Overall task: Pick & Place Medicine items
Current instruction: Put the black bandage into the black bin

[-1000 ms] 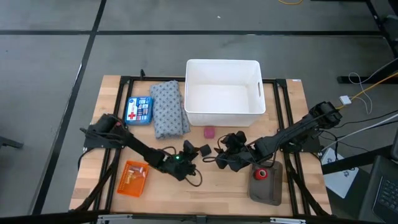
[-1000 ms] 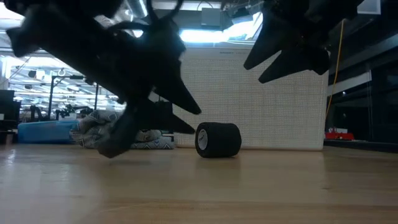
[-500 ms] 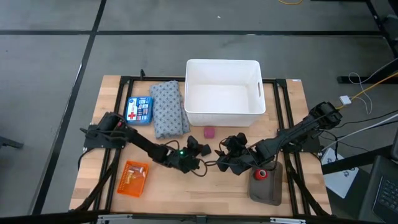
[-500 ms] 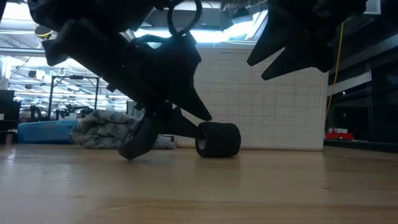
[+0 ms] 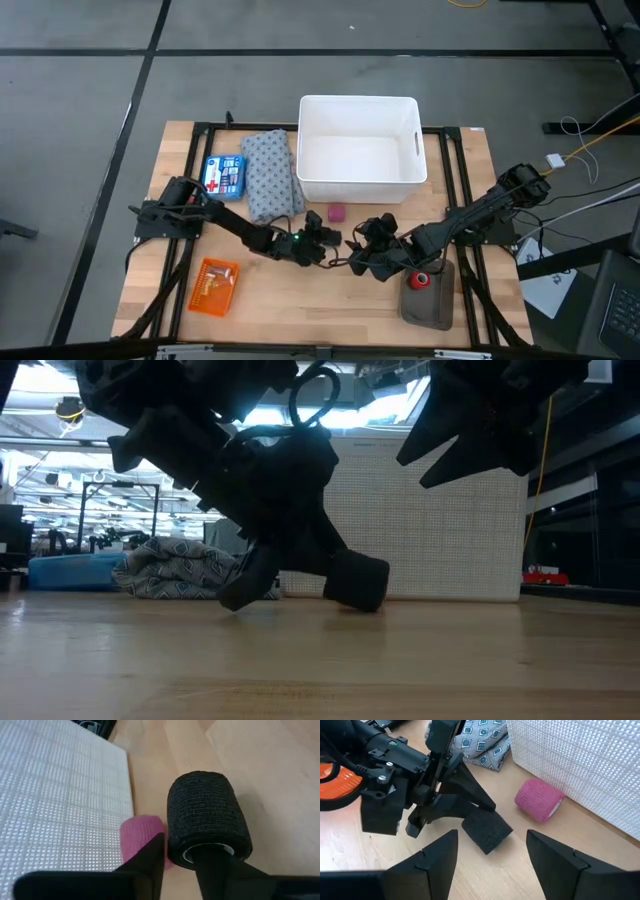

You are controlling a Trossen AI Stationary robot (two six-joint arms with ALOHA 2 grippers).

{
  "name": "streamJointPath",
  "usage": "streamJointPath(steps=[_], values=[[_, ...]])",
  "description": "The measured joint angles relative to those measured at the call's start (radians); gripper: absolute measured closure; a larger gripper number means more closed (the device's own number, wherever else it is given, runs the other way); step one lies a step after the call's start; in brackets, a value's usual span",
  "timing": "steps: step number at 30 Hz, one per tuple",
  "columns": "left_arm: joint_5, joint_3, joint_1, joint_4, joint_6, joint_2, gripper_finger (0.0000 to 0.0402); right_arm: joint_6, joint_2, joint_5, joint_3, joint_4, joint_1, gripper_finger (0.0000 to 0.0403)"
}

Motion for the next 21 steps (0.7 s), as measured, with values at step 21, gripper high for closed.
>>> streamJointPath(steps=[21], values=[[-0.157, 0.000, -0.042, -0.077, -0.083, -0.351, 0.0389, -0.113, 0.000, 0.192, 0.000, 0.149, 0.054, 0.0167]])
